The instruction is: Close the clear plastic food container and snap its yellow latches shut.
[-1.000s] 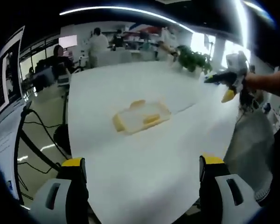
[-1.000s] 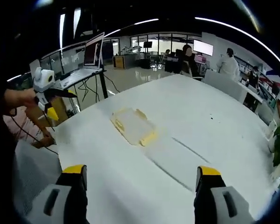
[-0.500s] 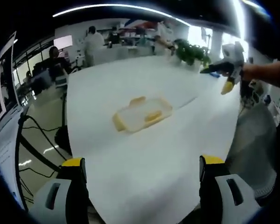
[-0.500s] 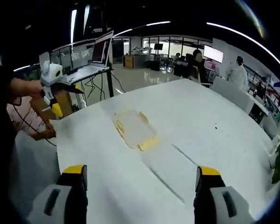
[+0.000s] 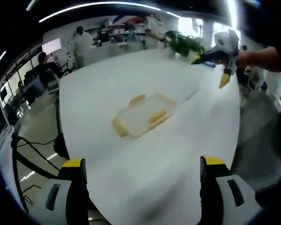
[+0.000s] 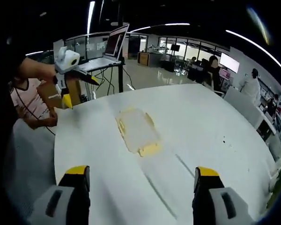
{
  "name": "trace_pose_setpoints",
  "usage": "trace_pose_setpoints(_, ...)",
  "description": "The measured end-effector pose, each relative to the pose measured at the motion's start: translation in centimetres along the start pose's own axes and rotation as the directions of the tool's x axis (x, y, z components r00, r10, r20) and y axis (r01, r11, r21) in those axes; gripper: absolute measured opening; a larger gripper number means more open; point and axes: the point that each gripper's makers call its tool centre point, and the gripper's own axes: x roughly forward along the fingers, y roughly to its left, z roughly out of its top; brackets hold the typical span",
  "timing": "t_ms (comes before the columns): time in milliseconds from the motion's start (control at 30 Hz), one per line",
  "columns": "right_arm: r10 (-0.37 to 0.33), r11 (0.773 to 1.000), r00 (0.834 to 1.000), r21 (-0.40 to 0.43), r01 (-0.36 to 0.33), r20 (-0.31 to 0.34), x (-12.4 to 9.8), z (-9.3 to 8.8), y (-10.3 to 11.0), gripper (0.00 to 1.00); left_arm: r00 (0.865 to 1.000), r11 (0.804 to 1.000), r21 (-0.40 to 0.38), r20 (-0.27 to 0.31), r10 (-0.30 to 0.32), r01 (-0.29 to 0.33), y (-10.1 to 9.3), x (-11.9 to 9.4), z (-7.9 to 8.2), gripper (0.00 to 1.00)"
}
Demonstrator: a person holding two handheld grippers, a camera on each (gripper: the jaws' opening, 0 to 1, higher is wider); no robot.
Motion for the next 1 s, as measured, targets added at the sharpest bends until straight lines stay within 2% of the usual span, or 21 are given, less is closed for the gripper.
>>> trace_pose_setpoints(133,0.013,1.000,1.000,-0.025,-0.014,-0.011,0.5,0.2,-0.1,0.91,1.000,1.000,0.016,-0.005,-0.018,0.018,0.5,0.9,0.7,0.99)
trace_pose_setpoints(300,0.027,0.998,0.999,-0.059,-0.029,-0.027,1.2,0.3,-0.6,0.89,0.998,0.996,0.073,-0.040,-0.042,0.045,1.0,2.0,1.2,0.99)
trace_pose_setpoints(367,0.029,0.997,0.999,-0.064,-0.030,-0.027,1.3,0.5,-0.8,0.89,0.997,0.994,0.093,-0.056,-0.046,0.051,1.3,2.3,1.4,0.99)
trace_pose_setpoints(433,0.023,0.997,0.999,-0.073,-0.026,-0.032,1.4,0.7,-1.1,0.90,0.997,0.992,0.119,-0.073,-0.026,0.034,1.9,2.5,1.4,0.99)
trace_pose_setpoints(467,0.011,0.996,0.999,-0.092,-0.015,-0.044,1.5,0.7,-1.4,0.90,0.996,0.991,0.127,-0.081,-0.038,0.048,1.9,2.7,1.4,0.99)
trace_pose_setpoints(633,0.034,0.993,0.998,-0.115,-0.040,-0.055,2.2,1.1,-1.4,0.88,0.994,0.987,0.149,-0.103,-0.045,0.060,2.8,3.3,1.4,0.99)
trace_pose_setpoints(867,0.047,0.988,0.995,-0.145,-0.059,-0.084,3.2,1.4,-1.8,0.87,0.993,0.983,0.170,-0.105,-0.052,0.069,3.8,3.9,1.9,0.98)
trace_pose_setpoints(1000,0.055,0.981,0.995,-0.182,-0.070,-0.087,3.7,1.7,-2.0,0.84,0.990,0.969,0.223,-0.115,-0.081,0.105,3.9,4.8,2.0,0.97)
